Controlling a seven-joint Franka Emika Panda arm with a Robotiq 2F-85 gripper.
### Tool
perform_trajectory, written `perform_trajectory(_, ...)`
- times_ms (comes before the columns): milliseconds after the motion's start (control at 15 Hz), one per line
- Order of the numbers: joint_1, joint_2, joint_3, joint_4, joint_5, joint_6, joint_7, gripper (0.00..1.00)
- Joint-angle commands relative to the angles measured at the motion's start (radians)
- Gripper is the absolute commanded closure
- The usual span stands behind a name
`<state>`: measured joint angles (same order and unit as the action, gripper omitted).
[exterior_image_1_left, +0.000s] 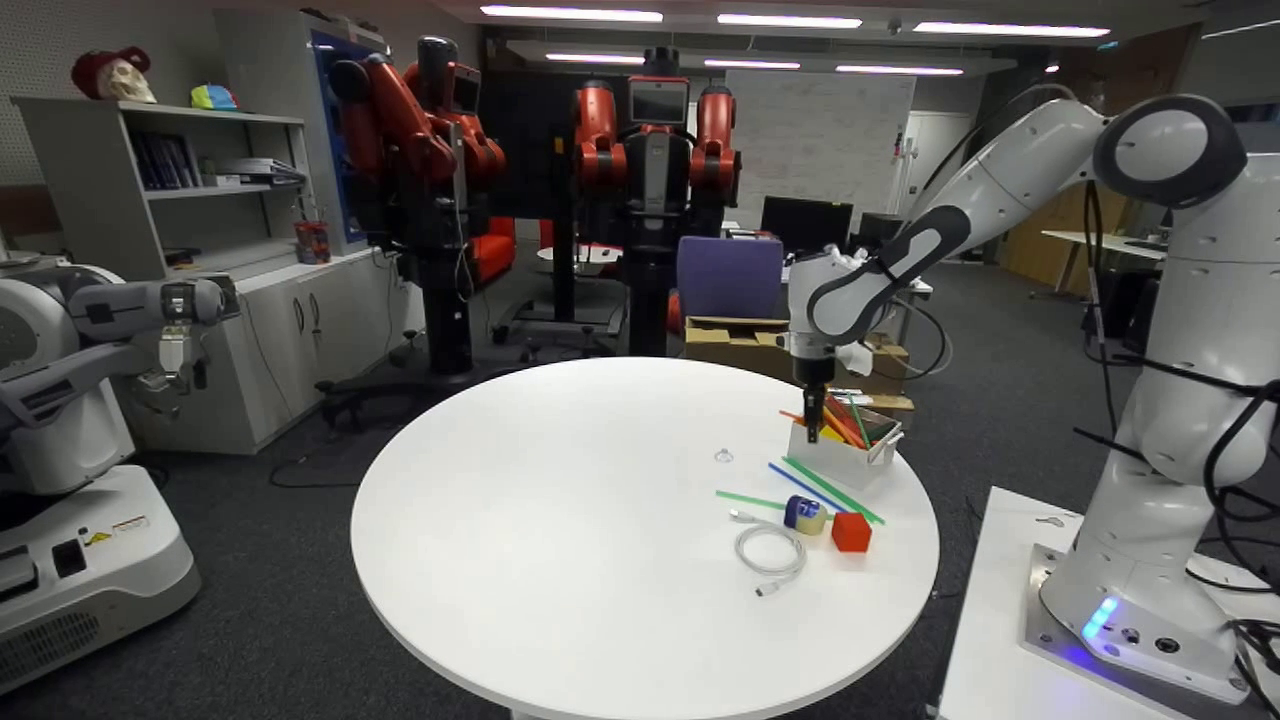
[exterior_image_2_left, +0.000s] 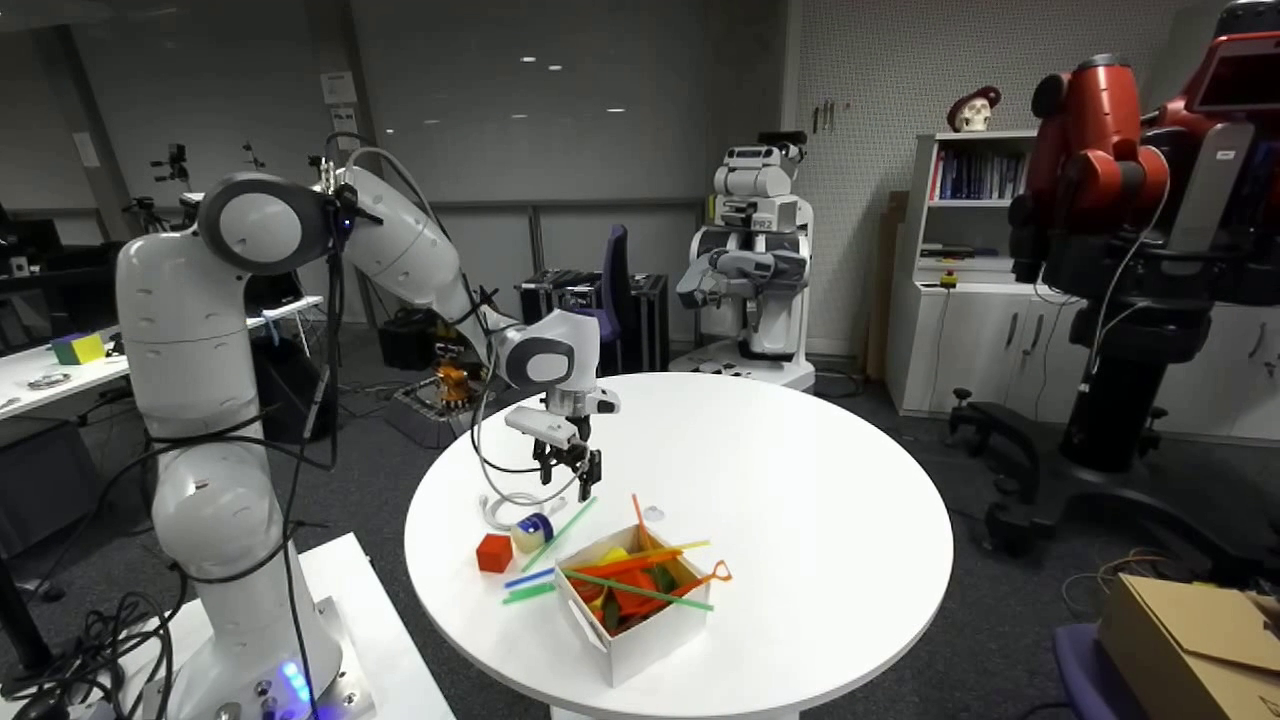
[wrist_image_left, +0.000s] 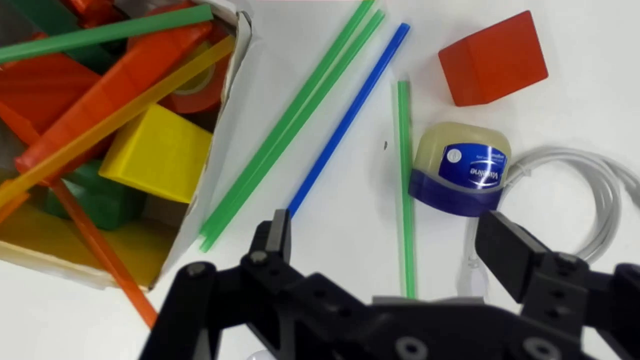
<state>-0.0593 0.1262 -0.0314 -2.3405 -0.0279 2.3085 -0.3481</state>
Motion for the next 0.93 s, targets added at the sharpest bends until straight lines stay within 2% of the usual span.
perform_trajectory(0,0.013,0.083,0.025,0.029,-0.009,0.071,-0.034,0.00)
perform_trajectory(200,0.038,0.149,0.039,0.026,-0.037,0.206,0.052,0.00)
perform_trajectory(467,0.075,0.239,0.038,0.045,-0.059,0.328,0.159,0.00)
perform_trajectory(867,0.139,0.307,-0.006,0.064,-0.179,0.444,0.280,0.00)
